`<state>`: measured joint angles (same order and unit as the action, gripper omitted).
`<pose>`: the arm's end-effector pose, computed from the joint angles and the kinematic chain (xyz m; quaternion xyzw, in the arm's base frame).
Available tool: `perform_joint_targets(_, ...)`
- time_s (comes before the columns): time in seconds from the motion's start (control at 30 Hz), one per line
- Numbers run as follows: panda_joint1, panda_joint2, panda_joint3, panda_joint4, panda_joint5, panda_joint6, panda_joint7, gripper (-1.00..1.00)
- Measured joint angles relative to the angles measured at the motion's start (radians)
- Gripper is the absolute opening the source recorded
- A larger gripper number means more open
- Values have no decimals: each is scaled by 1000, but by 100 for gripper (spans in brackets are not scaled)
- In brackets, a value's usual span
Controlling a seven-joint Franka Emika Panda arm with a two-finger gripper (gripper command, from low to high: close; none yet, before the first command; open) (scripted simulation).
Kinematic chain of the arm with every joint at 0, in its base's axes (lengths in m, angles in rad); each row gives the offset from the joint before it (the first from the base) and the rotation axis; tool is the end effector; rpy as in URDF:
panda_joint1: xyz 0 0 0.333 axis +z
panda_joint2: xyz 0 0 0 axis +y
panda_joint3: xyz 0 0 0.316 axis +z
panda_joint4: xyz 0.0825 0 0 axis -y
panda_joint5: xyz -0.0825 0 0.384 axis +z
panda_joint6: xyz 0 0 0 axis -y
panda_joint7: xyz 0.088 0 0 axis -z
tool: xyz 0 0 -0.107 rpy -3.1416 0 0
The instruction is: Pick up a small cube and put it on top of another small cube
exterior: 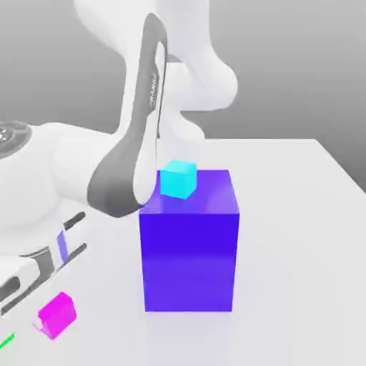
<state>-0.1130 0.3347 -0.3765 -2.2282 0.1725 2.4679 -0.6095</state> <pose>0.4759 -0.2570 0.2258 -0.9994 0.0019 0.0322 0.0087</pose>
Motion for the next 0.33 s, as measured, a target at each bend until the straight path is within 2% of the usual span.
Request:
perform_joint_targets(0.1,-75,7,-39,16,56,34,-8,-100)
perform_joint_targets(0.2,-126,100,-1,29,126,116,-56,-100)
perform_joint_targets(0.23,-138,123,11,32,142,136,-67,100)
perform_joint_targets(0.33,-138,123,11,32,142,136,-67,100)
